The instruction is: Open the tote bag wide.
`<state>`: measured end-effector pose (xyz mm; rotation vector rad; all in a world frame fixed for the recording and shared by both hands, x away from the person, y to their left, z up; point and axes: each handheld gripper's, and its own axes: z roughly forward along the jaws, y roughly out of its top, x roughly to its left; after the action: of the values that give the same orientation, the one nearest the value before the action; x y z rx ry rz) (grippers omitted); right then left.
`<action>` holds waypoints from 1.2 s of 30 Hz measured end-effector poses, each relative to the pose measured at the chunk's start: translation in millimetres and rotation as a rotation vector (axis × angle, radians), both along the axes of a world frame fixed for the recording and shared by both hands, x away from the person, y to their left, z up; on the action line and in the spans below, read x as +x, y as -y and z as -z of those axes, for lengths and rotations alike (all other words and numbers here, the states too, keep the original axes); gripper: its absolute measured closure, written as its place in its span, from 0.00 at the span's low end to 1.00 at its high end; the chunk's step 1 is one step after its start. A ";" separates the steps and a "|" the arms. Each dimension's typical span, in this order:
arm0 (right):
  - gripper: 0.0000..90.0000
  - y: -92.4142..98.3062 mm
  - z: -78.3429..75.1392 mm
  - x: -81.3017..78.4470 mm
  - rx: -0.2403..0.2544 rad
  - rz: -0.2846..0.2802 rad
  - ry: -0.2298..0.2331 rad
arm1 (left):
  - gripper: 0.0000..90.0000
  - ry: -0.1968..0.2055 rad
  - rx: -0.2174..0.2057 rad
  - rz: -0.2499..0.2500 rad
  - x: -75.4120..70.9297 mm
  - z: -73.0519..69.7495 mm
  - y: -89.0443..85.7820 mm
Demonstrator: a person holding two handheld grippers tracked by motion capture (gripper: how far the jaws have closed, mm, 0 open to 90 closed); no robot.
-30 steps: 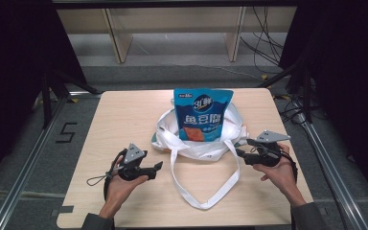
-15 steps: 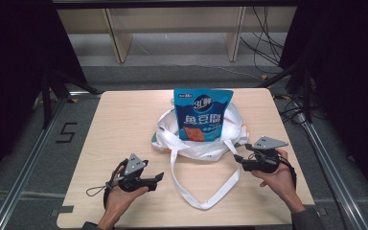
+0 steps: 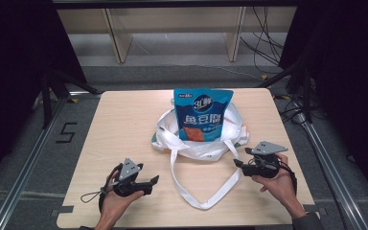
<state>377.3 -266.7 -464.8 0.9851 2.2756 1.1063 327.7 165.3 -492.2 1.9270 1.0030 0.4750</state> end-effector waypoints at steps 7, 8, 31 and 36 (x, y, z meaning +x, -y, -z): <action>0.39 -0.4 2.9 -7.7 -0.002 -0.002 -0.009 | 0.27 0.002 -0.008 -0.005 -5.7 0.6 -3.4; 0.39 -0.6 3.4 -8.5 -0.002 -0.005 -0.008 | 0.27 0.004 0.001 -0.006 -7.0 0.1 -4.3; 0.31 -2.4 8.9 -60.2 0.030 -0.047 -0.071 | 0.24 0.010 0.014 0.073 -45.3 -1.6 11.0; 0.30 -8.5 14.7 -71.3 -0.023 -0.093 -0.103 | 0.25 0.018 0.036 0.088 -51.7 -1.5 15.7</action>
<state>306.0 -258.2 -479.4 0.9568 2.4334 1.0875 276.0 149.6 -490.7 1.9865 0.8993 0.4625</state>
